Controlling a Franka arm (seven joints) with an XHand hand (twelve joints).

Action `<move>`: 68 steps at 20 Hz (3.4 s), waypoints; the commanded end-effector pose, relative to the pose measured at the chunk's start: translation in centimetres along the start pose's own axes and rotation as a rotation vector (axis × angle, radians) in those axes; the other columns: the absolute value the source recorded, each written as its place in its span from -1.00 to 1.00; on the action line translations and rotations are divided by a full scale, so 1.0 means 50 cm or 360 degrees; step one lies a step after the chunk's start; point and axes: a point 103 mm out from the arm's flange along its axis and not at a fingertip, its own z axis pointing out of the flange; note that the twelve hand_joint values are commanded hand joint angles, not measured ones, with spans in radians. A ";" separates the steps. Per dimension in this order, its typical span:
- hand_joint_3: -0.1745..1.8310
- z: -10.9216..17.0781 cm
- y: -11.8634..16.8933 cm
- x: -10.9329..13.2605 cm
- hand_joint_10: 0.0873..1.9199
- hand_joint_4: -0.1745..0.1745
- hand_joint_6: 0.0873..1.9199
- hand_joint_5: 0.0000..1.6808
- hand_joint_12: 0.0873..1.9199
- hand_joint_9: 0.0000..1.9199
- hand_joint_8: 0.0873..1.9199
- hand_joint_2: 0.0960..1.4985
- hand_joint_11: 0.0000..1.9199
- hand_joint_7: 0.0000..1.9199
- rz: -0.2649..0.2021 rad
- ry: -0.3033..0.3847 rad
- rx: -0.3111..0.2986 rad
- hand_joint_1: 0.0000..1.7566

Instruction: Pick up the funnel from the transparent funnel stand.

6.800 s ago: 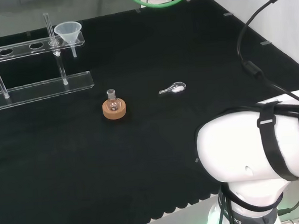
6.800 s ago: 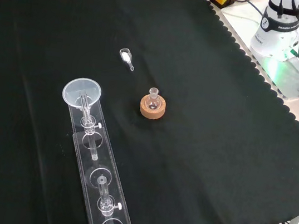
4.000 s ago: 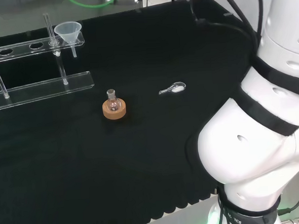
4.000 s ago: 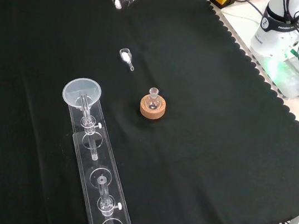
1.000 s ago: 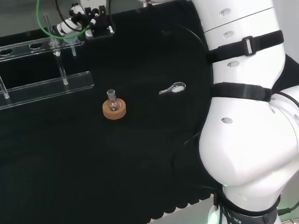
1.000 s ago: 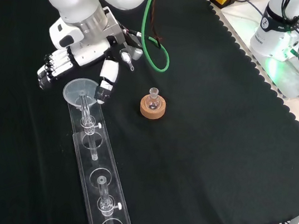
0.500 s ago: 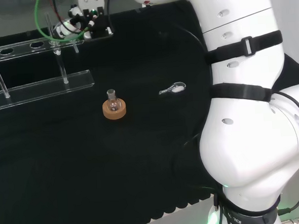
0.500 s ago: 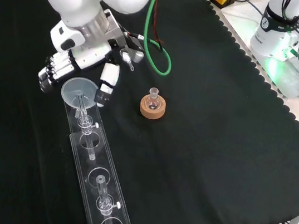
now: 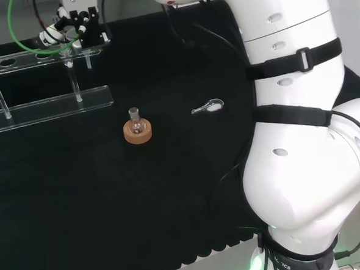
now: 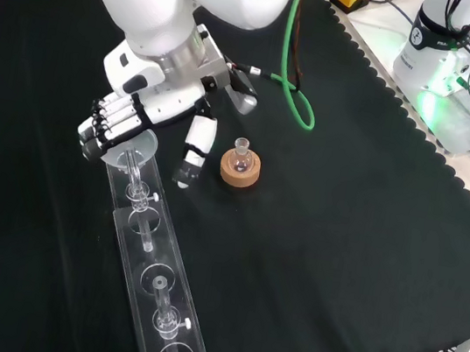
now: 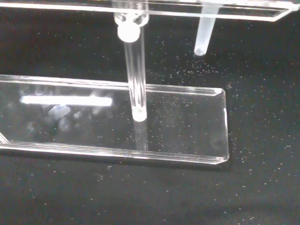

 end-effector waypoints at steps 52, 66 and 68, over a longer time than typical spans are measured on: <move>-0.85 0.039 0.060 -0.082 -1.00 0.35 -1.00 -1.00 -0.04 -1.00 -1.00 -0.03 -1.00 -1.00 -0.0099 0.0062 0.0076 -0.84; -0.83 0.060 0.063 -0.064 -0.09 0.11 -1.00 -0.66 0.24 -0.58 -0.45 -0.02 -0.10 -0.93 -0.0141 -0.0172 -0.0219 -0.80; -0.82 0.060 0.064 -0.064 -0.08 -0.03 -1.00 -0.55 0.07 -0.38 -0.19 0.00 0.17 -0.91 -0.0138 -0.0194 -0.0252 -0.75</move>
